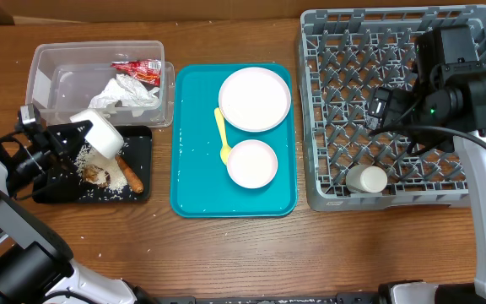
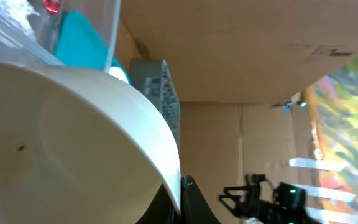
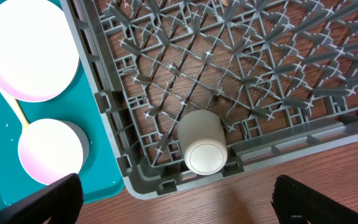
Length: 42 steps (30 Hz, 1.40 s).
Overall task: Sort waste into correct bins and load items into the dishwasher
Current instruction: 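Tip the rice out onto the black tray with the left gripper, then return the white bowl to the teal tray with the left gripper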
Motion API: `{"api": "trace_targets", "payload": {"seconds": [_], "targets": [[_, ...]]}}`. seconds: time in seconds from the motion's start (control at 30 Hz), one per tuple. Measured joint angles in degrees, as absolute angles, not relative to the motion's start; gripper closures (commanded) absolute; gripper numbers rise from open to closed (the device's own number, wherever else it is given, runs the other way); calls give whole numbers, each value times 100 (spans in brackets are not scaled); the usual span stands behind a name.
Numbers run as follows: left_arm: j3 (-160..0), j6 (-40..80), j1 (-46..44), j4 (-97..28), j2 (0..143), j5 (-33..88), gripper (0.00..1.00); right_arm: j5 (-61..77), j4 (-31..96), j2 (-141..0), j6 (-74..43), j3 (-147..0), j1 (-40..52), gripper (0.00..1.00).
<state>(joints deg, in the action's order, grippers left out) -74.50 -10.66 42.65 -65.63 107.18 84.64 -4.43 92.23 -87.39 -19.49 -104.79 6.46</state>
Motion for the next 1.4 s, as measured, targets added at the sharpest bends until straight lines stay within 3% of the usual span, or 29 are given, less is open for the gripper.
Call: {"api": "trace_targets", "payload": {"seconds": [0.57, 0.63, 0.7, 0.87, 1.1, 1.23, 1.4], "targets": [[-7450, -1514, 4191, -7354, 10715, 8901, 96, -443, 9216, -8739, -1946, -10479, 646, 0], [-7498, -1933, 3909, -7631, 10687, 8892, 96, -440, 9181, -8739, -1951, -10479, 646, 0], [-7856, -2322, 3065, -7581, 10490, 8659, 96, -434, 9122, -8739, -1949, -10479, 648, 0], [-9063, -2246, 961, -7185, 10158, 6816, 96, -429, 9115, -8739, -1949, -10479, 646, 0], [-8860, -550, -1706, -6420, 10106, 2080, 96, -412, 9067, -8739, -1946, -10479, 646, 0], [-8250, 617, -2561, -6003, 10263, -193, 96, -386, 9063, -8739, -1946, -10479, 646, 0], [-7822, 1175, -2652, -5358, 10492, -950, 96, -384, 9065, -8739, -1949, -10479, 648, 0]]}}
